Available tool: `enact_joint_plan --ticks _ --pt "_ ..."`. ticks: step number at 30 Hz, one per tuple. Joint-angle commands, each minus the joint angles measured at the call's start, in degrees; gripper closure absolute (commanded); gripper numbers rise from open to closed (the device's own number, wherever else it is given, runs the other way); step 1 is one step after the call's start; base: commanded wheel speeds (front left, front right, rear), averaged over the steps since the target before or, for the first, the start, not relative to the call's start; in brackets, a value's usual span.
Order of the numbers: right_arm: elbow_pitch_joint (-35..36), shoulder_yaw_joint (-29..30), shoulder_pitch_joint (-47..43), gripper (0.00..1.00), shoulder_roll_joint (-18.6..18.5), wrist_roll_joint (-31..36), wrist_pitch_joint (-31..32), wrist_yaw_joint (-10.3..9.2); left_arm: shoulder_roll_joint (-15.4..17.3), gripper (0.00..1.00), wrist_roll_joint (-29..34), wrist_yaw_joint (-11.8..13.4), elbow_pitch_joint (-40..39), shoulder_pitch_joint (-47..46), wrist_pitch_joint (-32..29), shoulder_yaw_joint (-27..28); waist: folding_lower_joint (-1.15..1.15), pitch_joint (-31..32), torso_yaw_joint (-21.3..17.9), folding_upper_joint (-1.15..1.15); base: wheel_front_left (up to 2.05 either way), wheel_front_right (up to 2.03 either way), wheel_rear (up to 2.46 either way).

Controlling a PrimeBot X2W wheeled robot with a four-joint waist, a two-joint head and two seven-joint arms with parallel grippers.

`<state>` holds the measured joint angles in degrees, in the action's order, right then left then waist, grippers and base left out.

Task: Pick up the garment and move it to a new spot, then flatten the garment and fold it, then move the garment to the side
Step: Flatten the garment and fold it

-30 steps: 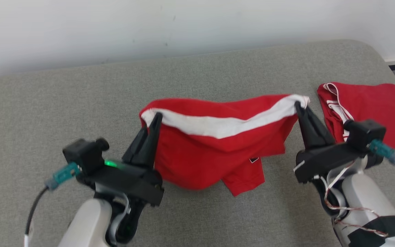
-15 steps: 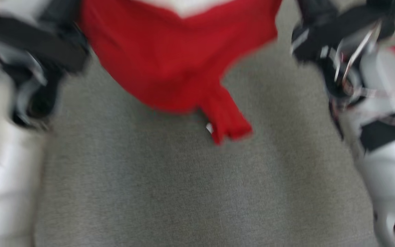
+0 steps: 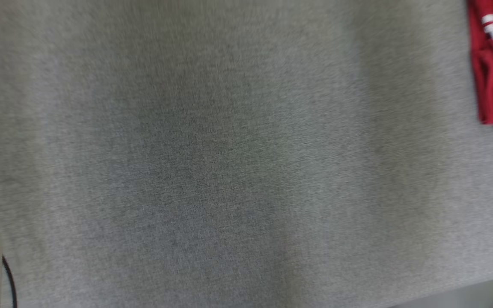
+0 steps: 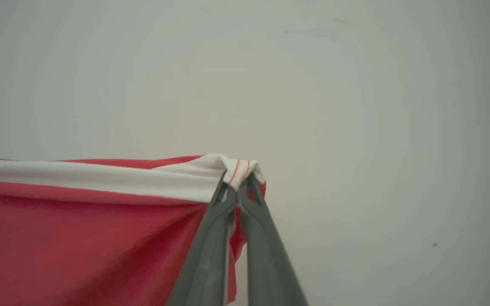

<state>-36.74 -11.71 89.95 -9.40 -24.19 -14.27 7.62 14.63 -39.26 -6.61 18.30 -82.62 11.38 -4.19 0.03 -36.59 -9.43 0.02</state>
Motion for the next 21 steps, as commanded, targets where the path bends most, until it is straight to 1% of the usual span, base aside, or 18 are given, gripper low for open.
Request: enact_joint_plan --ticks 1,2,3,5,8,10,14,19,21 --pt "0.2 1.41 1.08 1.0 -0.32 2.32 -0.75 -0.28 0.15 1.0 -0.76 -0.11 0.17 -1.21 1.95 1.63 -0.03 -5.68 0.68 -0.02 0.0 0.0 0.0" --pt "2.98 2.56 1.05 1.0 0.17 5.06 -0.92 -0.28 -0.07 1.0 -0.55 -0.17 0.23 -0.96 2.93 2.04 -0.03 -6.06 1.22 -0.02 0.0 0.0 0.0" --pt "4.46 3.08 0.25 1.0 0.45 6.2 -0.94 -0.28 -0.26 1.0 -0.41 -0.3 0.21 -0.34 3.22 2.2 -0.03 -6.3 1.49 -0.02 0.0 0.0 0.0" --pt "5.01 3.1 -1.2 1.0 0.97 6.88 -0.89 -0.27 -0.5 1.0 -0.34 -0.43 0.24 0.58 3.55 2.55 -0.03 -6.34 1.69 -0.02 0.0 0.0 0.0" --pt "5.37 0.97 -4.47 1.0 1.34 7.8 -0.94 -0.26 -1.54 1.0 -0.98 -0.78 0.91 4.82 3.75 1.91 -0.03 -5.62 2.38 -0.02 0.0 0.0 0.0" --pt "6.01 -0.61 -7.26 1.0 1.15 6.75 -0.94 -0.23 -1.8 1.0 -1.68 -0.77 0.64 8.13 3.78 0.84 -0.03 -4.47 2.72 -0.02 0.0 0.0 0.0" --pt "7.32 -4.67 -14.78 1.0 -0.98 3.0 -0.95 -0.23 -1.47 1.0 -3.44 -0.84 -1.95 16.57 3.77 -2.26 -0.03 -0.84 3.43 -0.02 0.0 0.0 0.0" --pt "9.89 -9.08 -25.21 1.0 -5.83 -4.08 -0.56 -0.23 -1.09 1.0 -5.92 -0.81 -4.72 28.39 3.77 -6.49 -0.03 6.04 4.47 -0.02 0.0 0.0 0.0" --pt "11.71 -11.52 -29.98 1.0 -8.06 -7.13 1.84 -0.23 -0.7 1.0 -6.8 -0.8 -5.21 33.44 3.76 -8.52 -0.03 9.12 4.72 -0.02 0.0 0.0 0.0"
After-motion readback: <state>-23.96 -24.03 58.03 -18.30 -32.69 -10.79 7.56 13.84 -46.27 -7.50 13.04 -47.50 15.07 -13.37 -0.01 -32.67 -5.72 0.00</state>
